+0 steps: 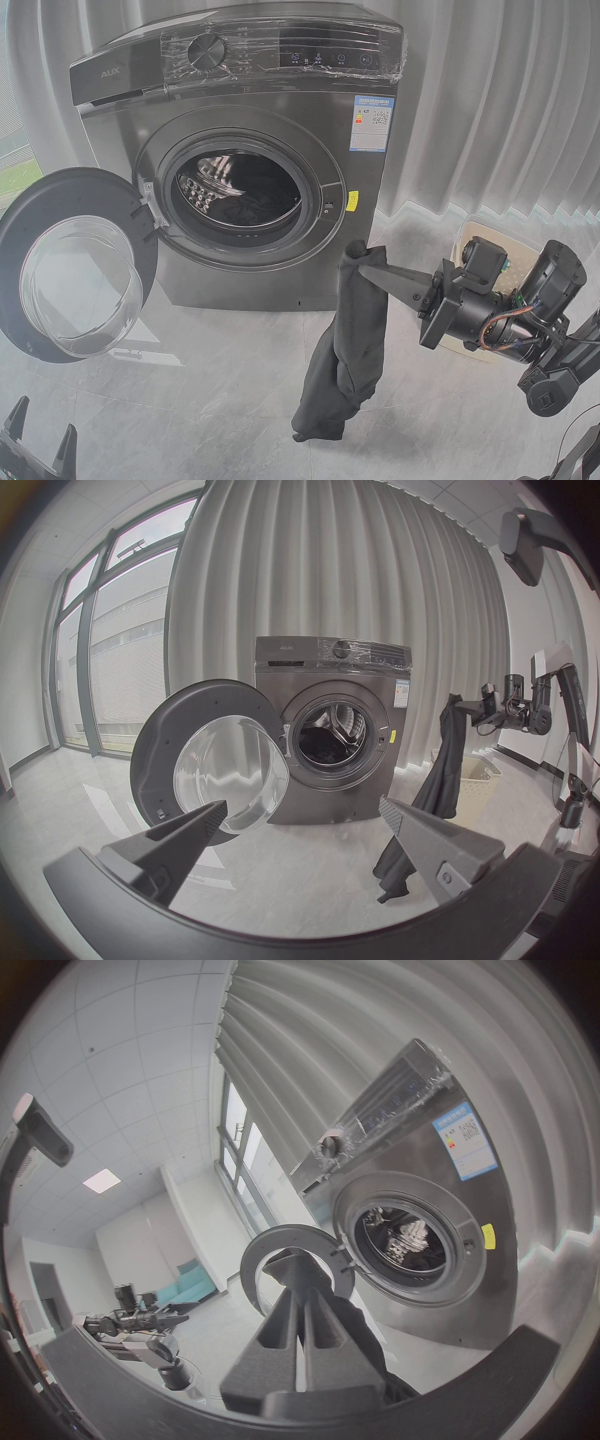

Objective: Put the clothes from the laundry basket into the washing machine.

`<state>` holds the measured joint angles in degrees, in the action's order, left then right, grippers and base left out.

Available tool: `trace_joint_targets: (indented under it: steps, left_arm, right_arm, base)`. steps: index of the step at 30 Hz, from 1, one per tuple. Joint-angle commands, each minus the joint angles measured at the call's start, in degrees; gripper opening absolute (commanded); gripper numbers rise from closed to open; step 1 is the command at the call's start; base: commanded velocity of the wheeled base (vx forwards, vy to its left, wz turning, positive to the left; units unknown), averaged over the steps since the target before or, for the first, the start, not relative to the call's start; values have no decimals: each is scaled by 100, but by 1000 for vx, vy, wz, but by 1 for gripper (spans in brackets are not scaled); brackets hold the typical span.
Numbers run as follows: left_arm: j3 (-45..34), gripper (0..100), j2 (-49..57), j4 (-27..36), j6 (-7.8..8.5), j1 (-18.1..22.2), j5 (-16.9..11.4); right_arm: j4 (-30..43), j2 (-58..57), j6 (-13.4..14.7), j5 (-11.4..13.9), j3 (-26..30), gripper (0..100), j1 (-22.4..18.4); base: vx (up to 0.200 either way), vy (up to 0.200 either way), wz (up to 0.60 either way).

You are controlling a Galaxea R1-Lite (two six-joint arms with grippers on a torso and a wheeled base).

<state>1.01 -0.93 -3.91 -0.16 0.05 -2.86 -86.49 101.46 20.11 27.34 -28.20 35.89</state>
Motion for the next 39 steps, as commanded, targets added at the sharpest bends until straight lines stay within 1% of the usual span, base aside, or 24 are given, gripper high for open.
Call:
trace_joint_targets:
  steps: [1,3,4,7,9,10,11,12,14,15,17,18,19,20,23,25,26,27,28,29,33,34,38,39]
  left_arm:
    - [-101,100,75,5,16,4,-12]
    - [-84,100,75,22,7,4,-48]
    - [-84,100,93,40,-11,-5,-74]
    - [39,100,31,-4,-81,-22,-294]
    - [409,100,-197,-39,-160,-40,-425]
    - [470,100,-250,-48,-178,-40,-434]
    - [830,100,-558,-83,-230,-93,-505]
    - [997,100,-786,-110,-230,-172,-557]
    - [1033,100,-865,-127,-230,-207,-566]
    - [1305,100,-1604,-452,-257,-576,-628]
    - [1428,100,-2245,-936,-274,-875,-619]
    - [1428,100,-2245,-936,-274,-875,-619]
    - [1560,100,-2984,-1463,-265,-1095,-610]
    - [1595,100,-3203,-1604,-257,-1139,-610]
    - [1648,100,-4240,-2325,-230,-1385,-645]
    - [1621,100,-4671,-2623,-230,-1561,-654]
    - [1621,100,-4697,-2641,-239,-1578,-654]
    - [1604,100,-5067,-2799,-257,-1815,-654]
    - [1604,100,-5093,-2808,-257,-1824,-654]
    - [1586,100,-5409,-2905,-265,-2009,-654]
    - [1578,100,-5884,-3159,-274,-2132,-663]
    - [1639,100,-6332,-3432,-274,-2229,-672]
    - [1692,100,-7290,-4214,-248,-2387,-680]
    - [1683,100,-7492,-4408,-239,-2439,-680]
  right_arm:
    - [317,111,-175,-309,-46,0,155]
    - [449,119,-298,-537,-81,0,173]
    - [493,119,-333,-713,-107,0,199]
    - [511,119,-342,-1205,-344,0,384]
    - [581,181,-333,-1548,-626,0,472]
    - [598,207,-333,-1609,-670,0,480]
    - [678,365,-306,-1935,-854,0,568]
    - [678,445,-298,-2084,-933,0,647]
    - [678,462,-298,-2119,-960,0,674]
    - [625,612,-289,-2277,-1100,0,814]
    - [616,638,-280,-2286,-1162,0,902]
    - [616,638,-280,-2286,-1162,0,902]
    - [616,647,-210,-2304,-1276,0,920]
    - [625,638,-175,-2304,-1311,0,920]
    - [669,620,1,-2312,-1513,0,911]
    - [678,612,80,-2312,-1592,0,911]
    - [686,612,89,-2312,-1601,0,911]
    - [686,620,124,-2312,-1689,0,911]
    - [686,620,124,-2312,-1698,0,911]
    - [695,620,133,-2304,-1786,0,911]
    - [713,647,133,-2304,-1926,0,920]
    - [748,638,151,-2304,-2006,0,937]
    - [783,603,353,-2304,-2041,0,946]
    - [774,603,362,-2304,-2041,0,946]
  base:
    - [0,0,0]
    - [0,0,0]
    - [0,0,0]
    - [0,0,0]
    - [0,0,0]
    - [0,0,0]
    - [0,0,0]
    - [0,0,0]
    - [0,0,0]
    - [0,0,0]
    - [0,0,0]
    - [0,0,0]
    - [0,0,0]
    - [0,0,0]
    - [0,0,0]
    - [0,0,0]
    - [0,0,0]
    - [0,0,0]
    - [0,0,0]
    - [0,0,0]
    - [0,0,0]
    - [0,0,0]
    - [0,0,0]
    - [0,0,0]
